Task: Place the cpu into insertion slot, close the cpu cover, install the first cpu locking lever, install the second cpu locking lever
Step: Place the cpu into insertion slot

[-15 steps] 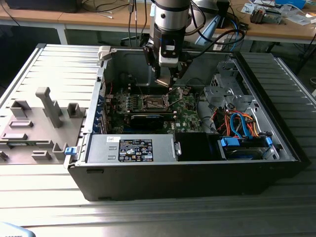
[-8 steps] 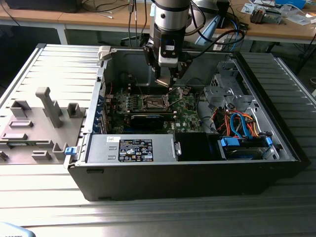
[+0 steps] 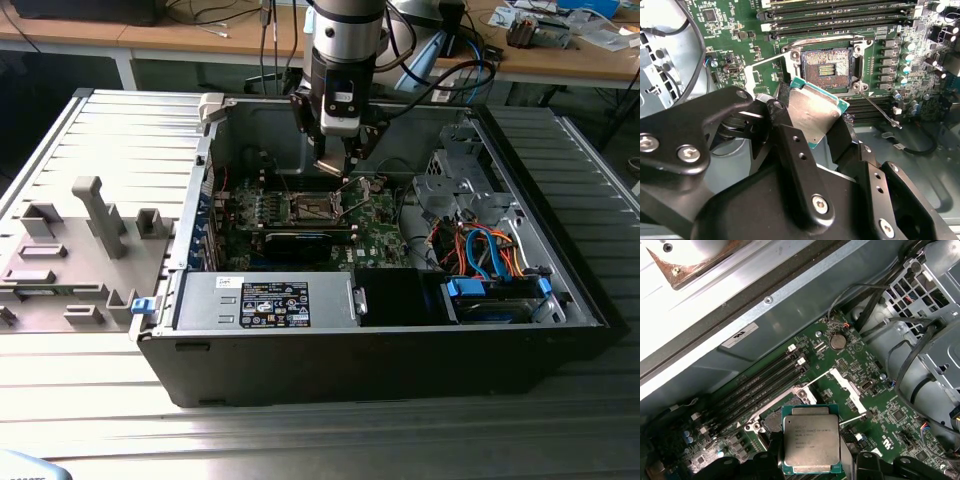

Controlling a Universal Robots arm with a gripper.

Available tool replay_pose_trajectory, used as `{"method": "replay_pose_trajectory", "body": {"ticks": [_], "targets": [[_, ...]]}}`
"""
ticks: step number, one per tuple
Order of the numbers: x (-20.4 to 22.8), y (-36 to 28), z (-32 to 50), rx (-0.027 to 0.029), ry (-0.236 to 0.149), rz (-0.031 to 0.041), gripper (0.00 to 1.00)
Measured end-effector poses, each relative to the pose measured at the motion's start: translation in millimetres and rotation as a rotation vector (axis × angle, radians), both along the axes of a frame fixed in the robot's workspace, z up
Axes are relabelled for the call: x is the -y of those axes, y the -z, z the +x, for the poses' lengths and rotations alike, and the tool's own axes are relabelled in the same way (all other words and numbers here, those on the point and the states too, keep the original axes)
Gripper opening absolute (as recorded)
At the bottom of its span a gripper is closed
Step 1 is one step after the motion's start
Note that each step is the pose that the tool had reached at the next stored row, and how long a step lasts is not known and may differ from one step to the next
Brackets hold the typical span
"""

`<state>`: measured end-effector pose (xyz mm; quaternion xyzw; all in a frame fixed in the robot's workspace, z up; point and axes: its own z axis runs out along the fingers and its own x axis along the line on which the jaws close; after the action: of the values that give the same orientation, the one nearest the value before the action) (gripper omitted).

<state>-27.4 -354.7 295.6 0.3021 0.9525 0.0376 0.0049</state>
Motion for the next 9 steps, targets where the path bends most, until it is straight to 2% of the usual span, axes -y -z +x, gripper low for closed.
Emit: {"method": "replay_pose_trajectory", "body": {"ticks": [9], "targets": [[0.0, 0.2, 0.0, 0.0, 0.015, 0.0, 0.55]]}}
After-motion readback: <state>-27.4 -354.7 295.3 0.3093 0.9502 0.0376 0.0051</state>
